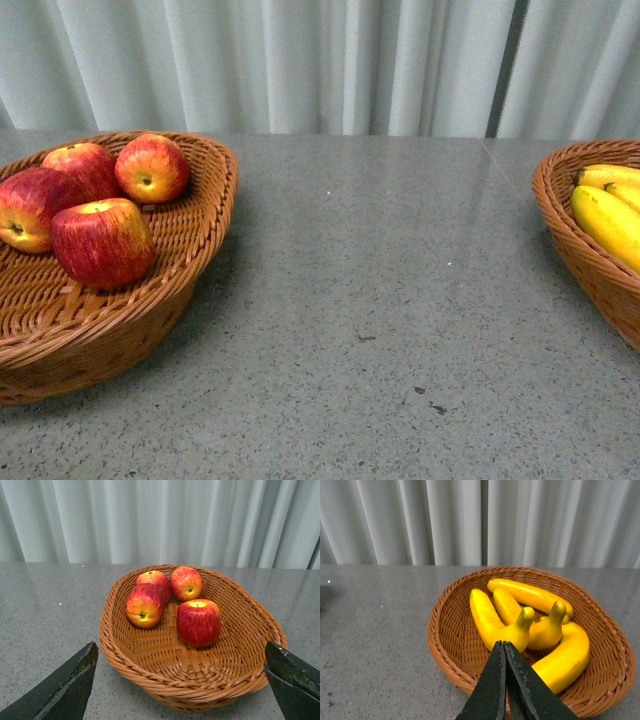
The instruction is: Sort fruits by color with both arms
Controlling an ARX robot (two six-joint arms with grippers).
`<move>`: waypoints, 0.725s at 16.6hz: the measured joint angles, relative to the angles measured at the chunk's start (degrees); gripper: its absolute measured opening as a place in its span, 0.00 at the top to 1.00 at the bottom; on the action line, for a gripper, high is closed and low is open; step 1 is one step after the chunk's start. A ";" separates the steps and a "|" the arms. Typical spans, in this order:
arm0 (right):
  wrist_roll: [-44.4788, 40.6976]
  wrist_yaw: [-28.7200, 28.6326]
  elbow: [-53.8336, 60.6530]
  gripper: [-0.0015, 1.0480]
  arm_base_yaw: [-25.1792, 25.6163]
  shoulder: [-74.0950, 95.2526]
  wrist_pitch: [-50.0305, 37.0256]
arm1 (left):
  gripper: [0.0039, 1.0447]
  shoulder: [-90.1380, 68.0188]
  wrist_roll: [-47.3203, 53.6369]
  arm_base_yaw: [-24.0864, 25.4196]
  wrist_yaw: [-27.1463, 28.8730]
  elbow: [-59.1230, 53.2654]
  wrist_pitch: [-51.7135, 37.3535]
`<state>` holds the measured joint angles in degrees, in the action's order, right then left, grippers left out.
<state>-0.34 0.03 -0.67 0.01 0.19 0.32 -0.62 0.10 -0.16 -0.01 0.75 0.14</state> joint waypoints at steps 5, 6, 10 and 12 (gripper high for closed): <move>0.00 -0.02 0.00 0.98 0.00 0.07 -0.02 | 0.06 0.00 0.00 0.00 0.02 0.02 0.04; -0.07 -0.02 0.00 0.98 0.00 0.07 -0.04 | 0.06 0.00 0.00 0.00 0.02 0.02 0.04; -0.04 -0.02 0.00 0.65 0.00 0.07 -0.04 | 0.06 0.00 0.00 0.00 0.02 0.00 0.04; -0.04 -0.02 0.00 0.27 0.00 0.07 -0.04 | 0.06 0.00 0.00 0.00 0.04 0.00 0.04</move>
<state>-0.38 0.01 -0.67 0.01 0.25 0.27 -0.62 0.10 -0.16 0.03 0.75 0.19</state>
